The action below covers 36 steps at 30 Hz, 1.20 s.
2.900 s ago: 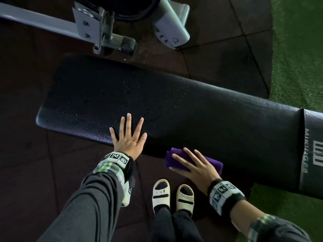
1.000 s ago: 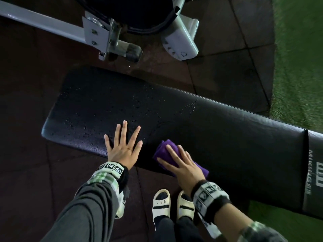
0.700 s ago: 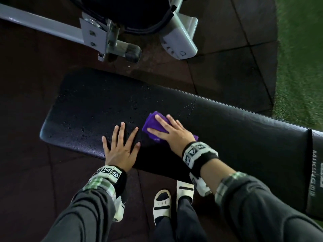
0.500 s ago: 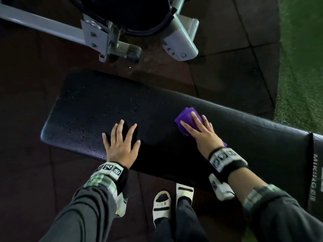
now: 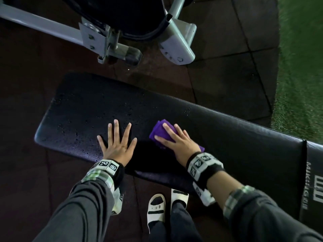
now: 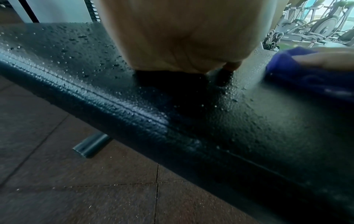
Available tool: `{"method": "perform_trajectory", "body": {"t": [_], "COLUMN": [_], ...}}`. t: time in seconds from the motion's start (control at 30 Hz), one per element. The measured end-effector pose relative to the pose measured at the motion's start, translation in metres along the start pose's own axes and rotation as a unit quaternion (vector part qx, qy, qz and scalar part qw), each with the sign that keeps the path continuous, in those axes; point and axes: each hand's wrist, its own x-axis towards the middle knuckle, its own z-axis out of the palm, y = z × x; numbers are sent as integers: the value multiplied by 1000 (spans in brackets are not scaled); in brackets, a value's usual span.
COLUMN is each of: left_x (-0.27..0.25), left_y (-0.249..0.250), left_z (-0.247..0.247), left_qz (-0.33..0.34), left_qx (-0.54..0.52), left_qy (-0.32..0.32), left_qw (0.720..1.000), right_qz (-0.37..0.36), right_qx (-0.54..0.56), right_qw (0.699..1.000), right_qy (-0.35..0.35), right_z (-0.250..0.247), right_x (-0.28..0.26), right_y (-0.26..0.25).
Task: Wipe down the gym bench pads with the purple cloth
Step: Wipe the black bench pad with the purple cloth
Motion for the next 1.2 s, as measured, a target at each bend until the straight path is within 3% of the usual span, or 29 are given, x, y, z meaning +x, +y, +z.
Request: {"method": "perform_trajectory", "body": {"t": [0.17,0.33,0.5,0.63,0.77,0.9,1.03,1.2], "left_x": [-2,-2,-2,-2,-2,-2,-1,-1], "left_y": [2,3,5,4,3,1,1,3], "left_z": [-3,-4,-5,-5,-5,-4,-4,-5], "left_qz": [-2,-7,-4,-7,-1,2,0,-7], "left_qx": [-3,-5,-8,-7,-7,-7,-8,-9], "left_qy": [-20,-22,-17,-19,-23,-16,-18,-9], "left_qw": [1000,1000,1000,1000,1000,1000,1000,1000], "right_qz": [76,35,-35,1,45,44,-2,-47], "right_qx": [13,-32,-6,-11,-30,-66,-73,-65], "right_qw": [997,999,999,1000,998,997,997,997], "right_qy": [13,-20,8,8,14,11,-9,0], "right_z": [5,42,24,-8,11,41,42,-11], "right_x": [-38,-80,-21,7,-39,-77,-49,31], "right_y": [47,22,-9,18,48,29,-4,-9]}}
